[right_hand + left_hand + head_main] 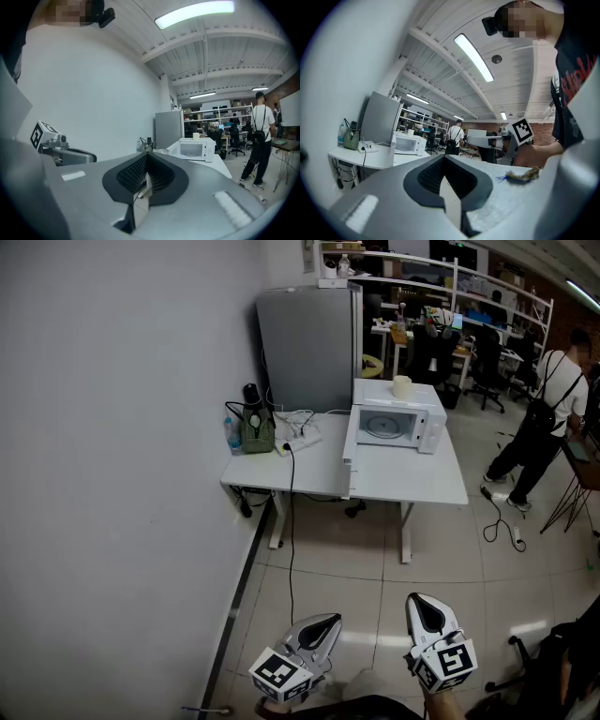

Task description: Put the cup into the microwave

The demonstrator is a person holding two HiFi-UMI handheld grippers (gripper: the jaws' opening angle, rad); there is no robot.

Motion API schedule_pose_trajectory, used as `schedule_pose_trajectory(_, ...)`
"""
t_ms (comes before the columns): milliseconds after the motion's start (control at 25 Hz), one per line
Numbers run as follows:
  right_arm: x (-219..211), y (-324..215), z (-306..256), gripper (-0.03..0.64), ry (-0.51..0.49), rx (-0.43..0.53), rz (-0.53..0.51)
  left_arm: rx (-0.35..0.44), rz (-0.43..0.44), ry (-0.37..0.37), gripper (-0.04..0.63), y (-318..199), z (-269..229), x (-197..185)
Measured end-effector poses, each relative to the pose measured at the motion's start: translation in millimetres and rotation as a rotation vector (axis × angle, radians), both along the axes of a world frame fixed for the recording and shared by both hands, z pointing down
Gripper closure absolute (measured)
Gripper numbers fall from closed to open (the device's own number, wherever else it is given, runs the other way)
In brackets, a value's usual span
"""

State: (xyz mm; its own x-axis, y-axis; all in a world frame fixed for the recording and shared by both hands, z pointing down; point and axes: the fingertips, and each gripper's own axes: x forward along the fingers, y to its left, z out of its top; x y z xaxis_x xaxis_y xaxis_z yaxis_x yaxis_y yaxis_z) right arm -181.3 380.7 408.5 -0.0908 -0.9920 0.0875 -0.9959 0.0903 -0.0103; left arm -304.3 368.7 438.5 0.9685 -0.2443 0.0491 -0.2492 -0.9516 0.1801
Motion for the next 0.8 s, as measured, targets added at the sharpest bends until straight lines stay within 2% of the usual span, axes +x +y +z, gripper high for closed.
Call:
schedule_pose_trajectory(120, -4, -14, 6, 0.617, 0.009, -0.022, -0.003, -0.007, -0.002, -0.005, 0.592, -14, 4, -1)
schedule_pose_trajectory(200, -2, -28, 8, 0.616, -0.001, -0.029, -0.005, 0.002, -0.020, 0.029, 0.592, -33, -1, 4)
schedule_pose_trajectory(280, -2, -43, 11, 0.617, -0.015, -0.033, -0.011, -0.026, -0.026, 0.070, 0.592, -54, -8, 8)
schedule_pose_trajectory(360, -5, -52, 18, 0.617, -0.012, -0.053, -0.025, -0.058, -0.008, 0.084, 0.592, -69, -10, 9)
schedule_pose_trajectory(400, -4, -57, 22, 0.617, -0.007, -0.061, -0.032, -0.047, 0.013, 0.073, 0.592, -76, -8, 13)
schedule_pose_trajectory(440, -2, -62, 24, 0.617, -0.008, -0.061, -0.039, -0.011, 0.043, 0.046, 0.592, -83, -4, 20)
schedule_pose_trajectory(520, 11, -80, 27, 0.617, -0.021, -0.045, -0.046, 0.109, 0.110, -0.026, 0.592, -105, -4, 44)
schedule_pose_trajectory(600, 32, -101, 31, 0.616, -0.029, -0.039, -0.041, 0.215, 0.142, -0.047, 0.592, -139, -21, 73)
schedule_pose_trajectory(680, 56, -120, 31, 0.617, -0.039, -0.027, -0.026, 0.237, 0.092, 0.018, 0.592, -180, -63, 97)
schedule_pose_trajectory(760, 80, -140, 23, 0.615, -0.065, 0.007, 0.002, 0.200, -0.009, 0.123, 0.592, -217, -105, 112)
schedule_pose_trajectory(800, 90, -148, 16, 0.616, -0.083, 0.032, 0.022, 0.178, -0.047, 0.150, 0.592, -230, -116, 117)
